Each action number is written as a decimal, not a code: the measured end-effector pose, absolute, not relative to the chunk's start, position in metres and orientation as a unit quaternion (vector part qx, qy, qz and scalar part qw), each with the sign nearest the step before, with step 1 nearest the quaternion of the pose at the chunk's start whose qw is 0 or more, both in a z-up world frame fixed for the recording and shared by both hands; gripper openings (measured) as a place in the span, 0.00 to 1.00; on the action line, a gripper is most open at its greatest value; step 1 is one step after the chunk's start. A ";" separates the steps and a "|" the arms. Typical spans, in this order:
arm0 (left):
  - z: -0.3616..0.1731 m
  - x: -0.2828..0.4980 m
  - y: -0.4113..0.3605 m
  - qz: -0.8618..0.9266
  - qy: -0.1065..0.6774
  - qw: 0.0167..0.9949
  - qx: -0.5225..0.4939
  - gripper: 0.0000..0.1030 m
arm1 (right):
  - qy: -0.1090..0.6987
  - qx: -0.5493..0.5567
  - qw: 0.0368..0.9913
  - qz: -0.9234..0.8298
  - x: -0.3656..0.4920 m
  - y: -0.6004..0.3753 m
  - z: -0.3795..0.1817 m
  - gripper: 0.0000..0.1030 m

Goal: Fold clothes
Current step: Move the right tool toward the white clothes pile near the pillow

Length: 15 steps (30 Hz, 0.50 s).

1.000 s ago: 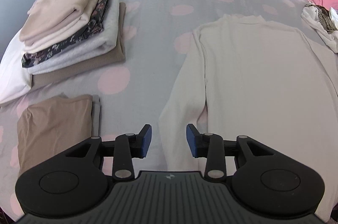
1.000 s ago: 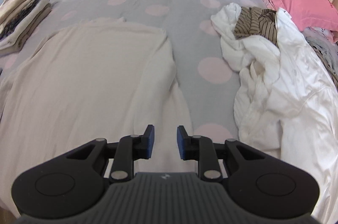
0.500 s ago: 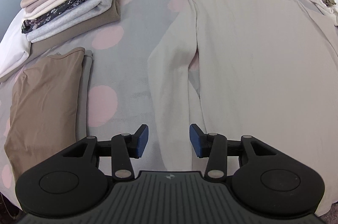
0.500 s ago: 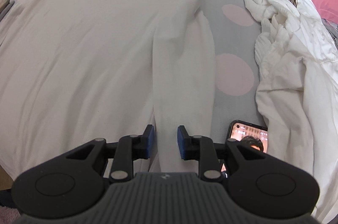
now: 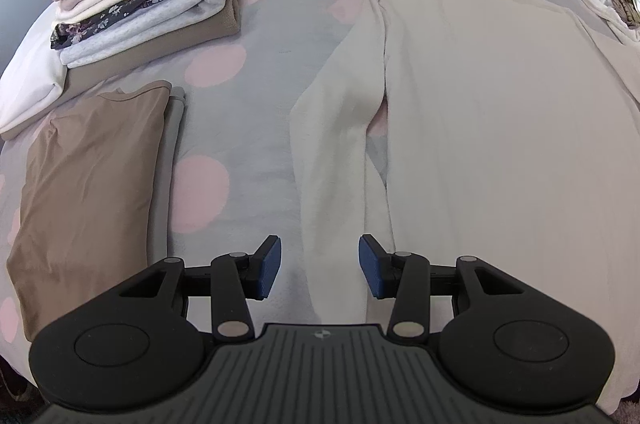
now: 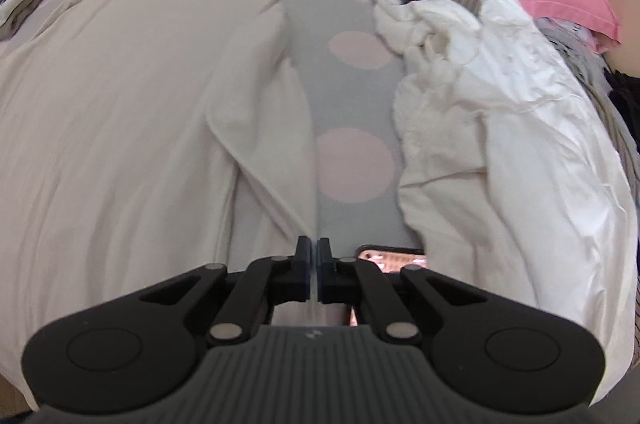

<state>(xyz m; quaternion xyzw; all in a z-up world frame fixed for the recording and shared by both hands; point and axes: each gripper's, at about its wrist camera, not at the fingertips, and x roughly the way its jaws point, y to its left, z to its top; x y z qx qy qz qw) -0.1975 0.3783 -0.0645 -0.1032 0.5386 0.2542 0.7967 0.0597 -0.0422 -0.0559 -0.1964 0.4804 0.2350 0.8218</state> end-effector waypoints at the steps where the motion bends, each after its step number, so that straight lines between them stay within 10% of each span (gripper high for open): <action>1: -0.064 -0.197 0.380 0.255 0.538 0.796 -0.108 0.40 | 0.478 -0.183 0.829 0.225 0.066 -0.046 -0.048 0.03; 15: -0.073 -0.178 0.397 0.267 0.540 0.786 -0.136 0.40 | 0.443 -0.134 0.881 0.097 0.189 -0.093 0.004 0.01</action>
